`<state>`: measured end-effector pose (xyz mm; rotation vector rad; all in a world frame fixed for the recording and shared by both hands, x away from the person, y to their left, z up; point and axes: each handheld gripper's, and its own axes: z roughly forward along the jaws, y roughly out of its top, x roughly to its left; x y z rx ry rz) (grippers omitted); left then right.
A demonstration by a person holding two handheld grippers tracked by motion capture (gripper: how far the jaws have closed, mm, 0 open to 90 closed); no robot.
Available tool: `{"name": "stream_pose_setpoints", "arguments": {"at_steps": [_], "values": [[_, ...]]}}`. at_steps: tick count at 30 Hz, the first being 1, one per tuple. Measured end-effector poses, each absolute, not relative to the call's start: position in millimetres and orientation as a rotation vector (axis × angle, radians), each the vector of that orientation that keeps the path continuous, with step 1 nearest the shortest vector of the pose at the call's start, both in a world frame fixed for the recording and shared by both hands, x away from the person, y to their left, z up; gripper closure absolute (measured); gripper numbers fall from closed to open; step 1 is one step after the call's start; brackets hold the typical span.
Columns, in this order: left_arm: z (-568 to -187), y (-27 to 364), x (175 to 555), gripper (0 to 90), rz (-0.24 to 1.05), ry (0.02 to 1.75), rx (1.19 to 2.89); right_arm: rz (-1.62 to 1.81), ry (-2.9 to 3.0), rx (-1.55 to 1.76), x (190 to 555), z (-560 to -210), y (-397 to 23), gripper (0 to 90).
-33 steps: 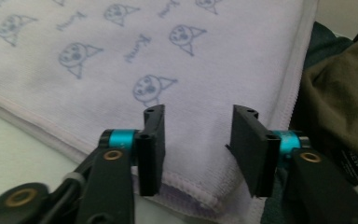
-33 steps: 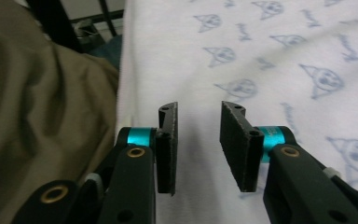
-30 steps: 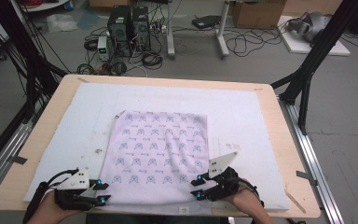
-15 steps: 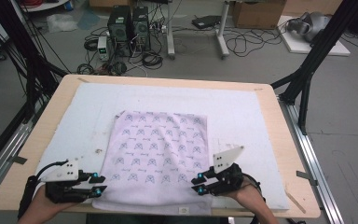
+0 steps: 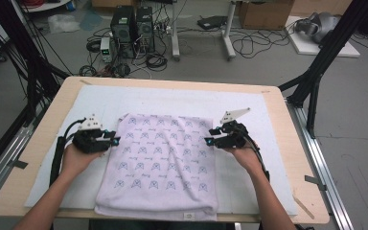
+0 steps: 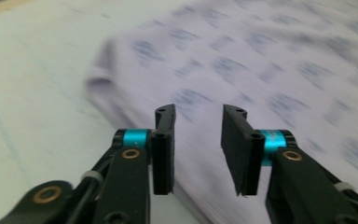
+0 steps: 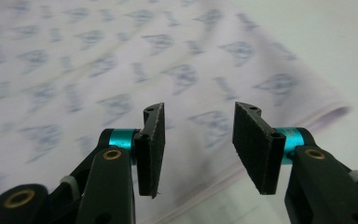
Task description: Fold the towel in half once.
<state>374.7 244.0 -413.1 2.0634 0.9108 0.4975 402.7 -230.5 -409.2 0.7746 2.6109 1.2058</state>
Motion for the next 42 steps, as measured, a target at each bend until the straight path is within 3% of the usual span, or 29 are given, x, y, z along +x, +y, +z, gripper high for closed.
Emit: {"name": "stream_pose_setpoints", "arguments": {"at_steps": [2, 5, 19, 24, 28, 29, 31, 32, 34, 39, 42], "values": [[-417, 248, 394, 82.0, 0.51, 0.956, 2.062, 1.157, 2.615, 0.804, 417, -413, -228, 53.6], [-423, 255, 414, 88.0, 0.526, 1.004, 2.066, 1.137, 2.616, 0.807, 426, -415, -223, 53.5], [-431, 243, 453, 89.5, 0.44, 0.986, 2.0, 1.112, 2.669, 0.839, 438, -436, -217, 51.2], [-442, 228, 462, 89.0, 0.371, 0.979, 2.075, 1.126, 2.663, 0.84, 440, -439, -216, 51.5], [-445, 224, 464, 76.6, 0.375, 1.028, 2.047, 1.129, 2.664, 0.842, 440, -439, -217, 51.7], [-444, 223, 464, 76.8, 0.386, 1.026, 2.056, 1.127, 2.665, 0.837, 440, -439, -217, 51.7], [-444, 223, 464, 88.3, 0.385, 1.035, 2.06, 1.13, 2.663, 0.845, 440, -439, -217, 52.0], [-443, 223, 465, 88.9, 0.376, 1.042, 2.062, 1.127, 2.662, 0.842, 440, -439, -217, 52.0], [-437, 225, 463, 89.8, 0.416, 1.039, 2.087, 1.133, 2.661, 0.84, 440, -440, -217, 52.3], [-405, 259, 456, 89.3, 0.634, 1.128, 1.958, 1.124, 2.662, 0.846, 439, -439, -217, 52.0], [-403, 269, 454, 89.0, 0.586, 1.119, 1.972, 1.117, 2.664, 0.838, 439, -439, -216, 51.9]]}}
